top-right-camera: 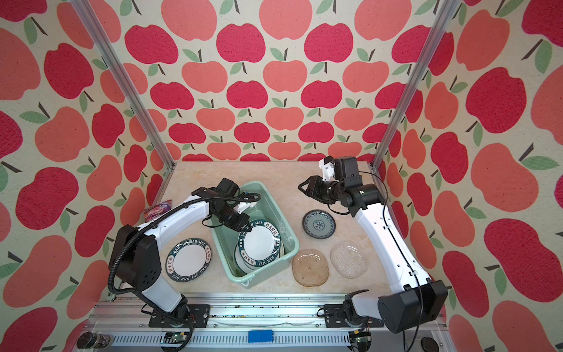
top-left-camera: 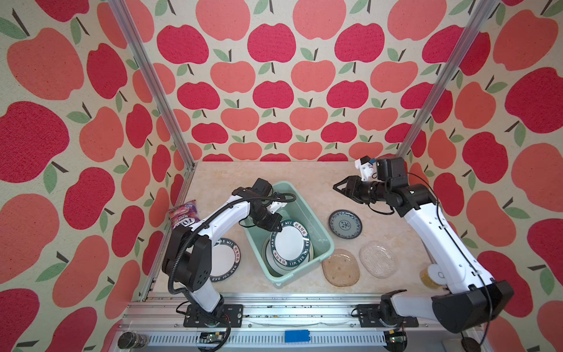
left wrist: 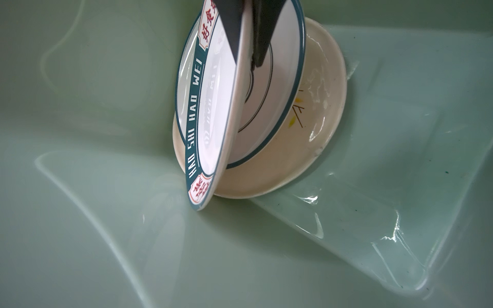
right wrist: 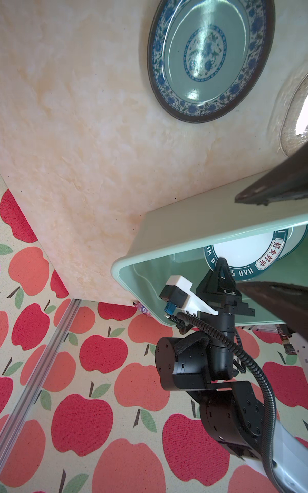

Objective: Place the plates into the plastic bin on the countertop
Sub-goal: Place the plate in the plastic bin.

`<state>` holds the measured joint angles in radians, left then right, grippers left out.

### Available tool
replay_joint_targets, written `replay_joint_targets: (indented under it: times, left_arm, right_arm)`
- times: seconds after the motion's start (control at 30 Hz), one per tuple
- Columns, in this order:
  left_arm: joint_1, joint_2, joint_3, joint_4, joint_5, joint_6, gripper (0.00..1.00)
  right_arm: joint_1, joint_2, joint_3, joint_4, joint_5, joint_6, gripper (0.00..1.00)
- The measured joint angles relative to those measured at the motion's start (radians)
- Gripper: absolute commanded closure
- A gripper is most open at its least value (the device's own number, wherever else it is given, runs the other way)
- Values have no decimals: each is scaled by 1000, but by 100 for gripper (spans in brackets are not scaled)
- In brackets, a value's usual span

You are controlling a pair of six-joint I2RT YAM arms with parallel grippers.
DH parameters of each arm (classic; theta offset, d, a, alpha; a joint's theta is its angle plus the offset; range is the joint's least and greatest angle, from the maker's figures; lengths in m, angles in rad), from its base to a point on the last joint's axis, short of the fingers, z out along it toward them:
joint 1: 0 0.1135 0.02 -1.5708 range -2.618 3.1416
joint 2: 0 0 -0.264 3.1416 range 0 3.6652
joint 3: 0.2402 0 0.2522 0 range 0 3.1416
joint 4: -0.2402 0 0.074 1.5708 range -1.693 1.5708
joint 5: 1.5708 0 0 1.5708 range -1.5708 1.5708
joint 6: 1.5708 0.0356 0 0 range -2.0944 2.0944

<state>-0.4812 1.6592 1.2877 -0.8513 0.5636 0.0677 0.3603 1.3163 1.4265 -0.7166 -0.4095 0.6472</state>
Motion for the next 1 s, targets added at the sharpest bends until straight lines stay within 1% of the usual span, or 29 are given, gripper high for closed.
replay_joint_targets:
  times: [0.13, 0.2, 0.37, 0.43, 0.7, 0.8, 0.87, 1.0]
  left_arm:
    - [0, 11, -16, 11, 29, 6, 100]
    - [0, 15, -25, 15, 40, 7, 98]
    - [0, 25, -44, 23, 66, 10, 86]
    - [0, 26, -58, 31, 48, 11, 81]
    - [1, 69, -98, 63, 4, 10, 76]
    - [1, 76, -98, 80, -7, 9, 72]
    - [1, 78, -98, 91, -13, 3, 71]
    - [2, 91, -98, 108, -29, 2, 67]
  right_arm:
    - [-1, 6, 8, 0, 0, 0, 52]
    - [-1, 6, 10, 0, 0, 0, 52]
    - [-1, 6, 11, 0, 0, 0, 52]
    - [-1, 6, 11, 0, 0, 0, 52]
    - [-1, 6, 12, 0, -3, 0, 52]
    - [-2, 6, 12, 0, -3, -1, 52]
    - [-3, 6, 12, 0, -3, -3, 52]
    - [-3, 6, 12, 0, -3, -4, 52]
